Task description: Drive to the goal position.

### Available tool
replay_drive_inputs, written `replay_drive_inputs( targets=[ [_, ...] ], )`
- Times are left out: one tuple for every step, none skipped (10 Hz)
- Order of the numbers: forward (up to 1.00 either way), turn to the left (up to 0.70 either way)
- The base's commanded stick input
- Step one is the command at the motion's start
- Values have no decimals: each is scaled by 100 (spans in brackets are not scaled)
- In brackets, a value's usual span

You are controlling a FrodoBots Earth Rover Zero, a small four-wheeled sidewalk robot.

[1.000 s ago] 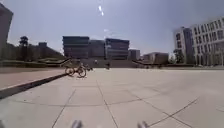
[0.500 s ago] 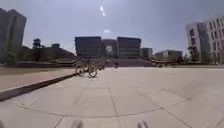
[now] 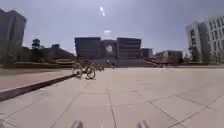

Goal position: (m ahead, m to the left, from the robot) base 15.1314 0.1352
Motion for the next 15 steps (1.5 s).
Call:
replay_drive_inputs(
  targets=[
    [85, 0],
    [85, 0],
    [85, -13],
    [85, -25],
    [85, -31],
    [85, -16],
    [85, -1],
    [85, 0],
    [85, 0],
    [85, 0],
    [85, 0],
    [85, 0],
    [85, 0],
    [85, 0],
    [85, 0]
  ],
)
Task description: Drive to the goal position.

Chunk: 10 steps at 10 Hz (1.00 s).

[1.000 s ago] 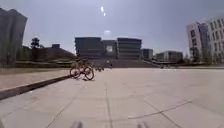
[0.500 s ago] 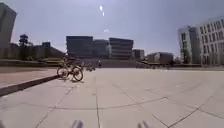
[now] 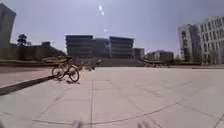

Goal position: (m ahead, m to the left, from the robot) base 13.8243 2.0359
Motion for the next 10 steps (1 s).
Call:
replay_drive_inputs(
  targets=[
    [85, 0],
    [85, 0],
    [85, 0],
    [85, 0],
    [85, 0],
    [85, 0],
    [85, 0],
    [85, 22],
    [85, 30],
    [85, 23]
  ],
)
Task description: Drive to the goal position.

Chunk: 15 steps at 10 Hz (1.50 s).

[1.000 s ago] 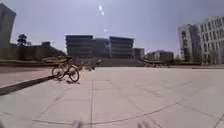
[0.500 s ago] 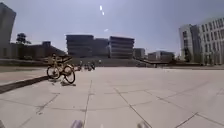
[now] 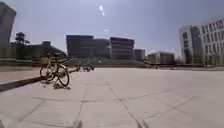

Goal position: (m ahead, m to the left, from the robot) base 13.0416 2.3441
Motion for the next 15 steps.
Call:
replay_drive_inputs(
  targets=[
    [85, 13],
    [85, 1],
    [85, 0],
    [85, 0],
    [85, 0],
    [85, 0],
    [85, 0],
    [85, 0],
    [85, 0],
    [85, 0],
    [85, 0],
    [85, 0],
    [85, 0],
    [85, 0],
    [85, 0]
  ],
)
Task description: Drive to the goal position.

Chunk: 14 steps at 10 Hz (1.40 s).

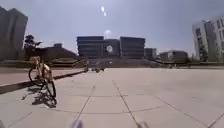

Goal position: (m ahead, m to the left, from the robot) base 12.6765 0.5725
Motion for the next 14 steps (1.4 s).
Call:
replay_drive_inputs(
  targets=[
    [85, 0],
    [85, 0],
    [85, 0],
    [85, 0],
    [85, 0],
    [85, 0],
    [85, 0],
    [85, 0],
    [85, 0],
    [85, 0],
    [85, 0],
    [85, 0],
    [85, 0],
    [85, 0]
  ],
)
